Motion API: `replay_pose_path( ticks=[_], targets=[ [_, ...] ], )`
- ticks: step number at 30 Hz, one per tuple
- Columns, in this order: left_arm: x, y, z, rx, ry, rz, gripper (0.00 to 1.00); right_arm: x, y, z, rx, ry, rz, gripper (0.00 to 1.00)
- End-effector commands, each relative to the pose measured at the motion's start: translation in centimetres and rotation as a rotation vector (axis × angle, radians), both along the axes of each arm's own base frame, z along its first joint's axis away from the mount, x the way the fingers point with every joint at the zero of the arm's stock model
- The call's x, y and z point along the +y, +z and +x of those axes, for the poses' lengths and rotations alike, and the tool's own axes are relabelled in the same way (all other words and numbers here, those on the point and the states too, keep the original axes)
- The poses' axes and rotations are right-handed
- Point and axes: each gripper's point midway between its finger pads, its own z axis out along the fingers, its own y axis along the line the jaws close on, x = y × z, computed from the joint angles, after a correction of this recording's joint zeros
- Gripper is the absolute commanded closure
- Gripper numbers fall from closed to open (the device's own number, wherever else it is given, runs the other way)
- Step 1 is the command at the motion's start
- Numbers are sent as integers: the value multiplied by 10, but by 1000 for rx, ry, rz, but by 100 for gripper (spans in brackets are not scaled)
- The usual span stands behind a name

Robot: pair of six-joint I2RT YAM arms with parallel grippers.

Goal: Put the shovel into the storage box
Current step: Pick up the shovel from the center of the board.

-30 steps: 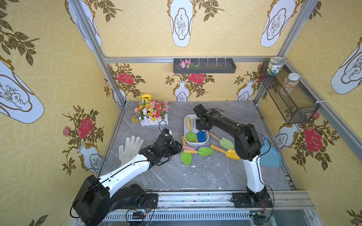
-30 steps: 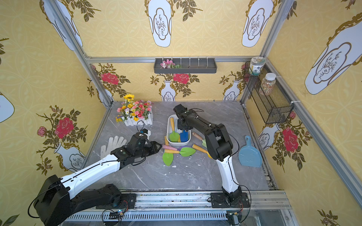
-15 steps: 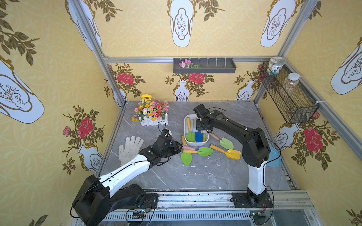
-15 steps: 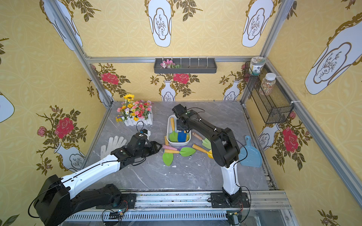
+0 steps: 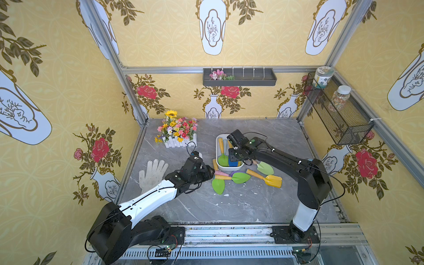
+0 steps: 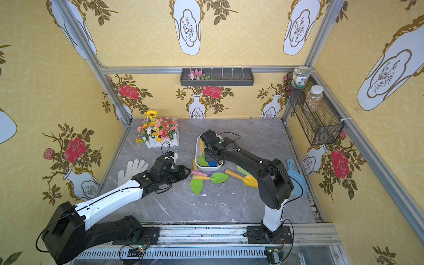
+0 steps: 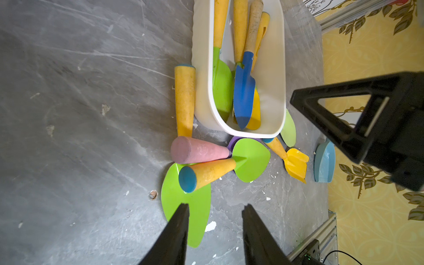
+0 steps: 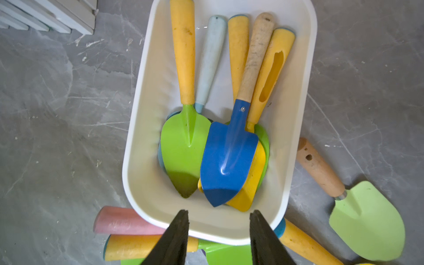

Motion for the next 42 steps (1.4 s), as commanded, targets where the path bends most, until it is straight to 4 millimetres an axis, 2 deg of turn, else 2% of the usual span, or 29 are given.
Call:
replay_pose_path(
  ticks=[1,9,12,18,33,42],
  targets=[
    [-4,2,1,-8,-13,-15,57,5,5,-8,-26,39,22,51],
    [-6,-4,0,13,-16,-17,57,7,-3,-39,-13,123,62,50],
    [-6,-4,1,14,-15,-17,57,12,-8,-51,-9,182,83,47],
    [-7,-6,1,18,-16,-18,57,22,-22,-65,18,287,120,43],
    [5,-7,-5,13,7,2,57,51,-68,-73,88,460,125,43],
    [5,-10,-5,18,11,4,57,55,-84,-74,106,491,78,43]
  ],
)
